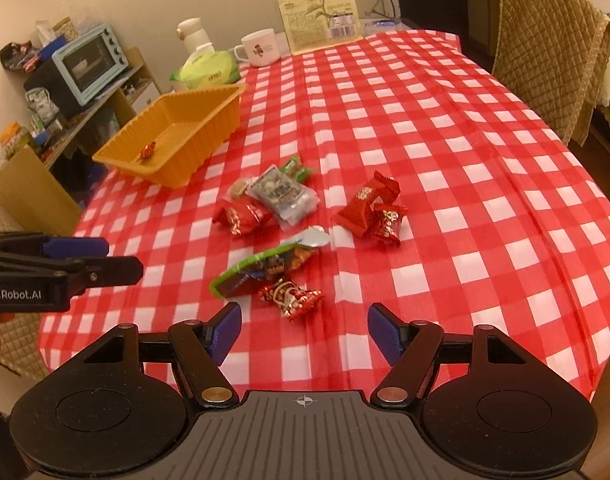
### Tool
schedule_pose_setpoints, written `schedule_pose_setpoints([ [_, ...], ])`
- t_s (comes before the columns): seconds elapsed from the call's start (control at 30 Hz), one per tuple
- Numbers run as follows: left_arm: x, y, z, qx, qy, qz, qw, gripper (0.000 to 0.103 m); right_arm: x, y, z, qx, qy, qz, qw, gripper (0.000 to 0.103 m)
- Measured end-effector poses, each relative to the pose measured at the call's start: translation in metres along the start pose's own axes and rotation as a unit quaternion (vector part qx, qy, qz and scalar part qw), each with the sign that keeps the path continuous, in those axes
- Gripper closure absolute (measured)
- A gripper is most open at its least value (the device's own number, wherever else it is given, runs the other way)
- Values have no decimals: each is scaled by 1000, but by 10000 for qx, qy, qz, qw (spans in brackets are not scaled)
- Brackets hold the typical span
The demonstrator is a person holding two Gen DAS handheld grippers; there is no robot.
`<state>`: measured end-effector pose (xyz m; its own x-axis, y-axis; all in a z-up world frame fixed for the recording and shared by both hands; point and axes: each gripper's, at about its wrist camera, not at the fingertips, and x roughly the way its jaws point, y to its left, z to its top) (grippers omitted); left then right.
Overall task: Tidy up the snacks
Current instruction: 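Grasp the red candy with the right tool while left grasps the silver-green pouch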
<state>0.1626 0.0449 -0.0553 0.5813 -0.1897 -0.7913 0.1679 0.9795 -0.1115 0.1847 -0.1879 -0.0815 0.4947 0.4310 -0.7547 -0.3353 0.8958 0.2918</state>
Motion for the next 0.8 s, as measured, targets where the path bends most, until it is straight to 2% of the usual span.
schedule_pose_setpoints([
  [0.17,14,-3,-3,46,113,-14,9999,39,11,4,-1,-490,-41,7,9988,33],
  [0.33,26,-3,-5,81,191,-82,9998,39,28,8,2,-936,15,79,9956,43],
  [0.8,47,11,-1,57,374,17,9993,39,80,20,12,-1756,399,228,9834,55],
])
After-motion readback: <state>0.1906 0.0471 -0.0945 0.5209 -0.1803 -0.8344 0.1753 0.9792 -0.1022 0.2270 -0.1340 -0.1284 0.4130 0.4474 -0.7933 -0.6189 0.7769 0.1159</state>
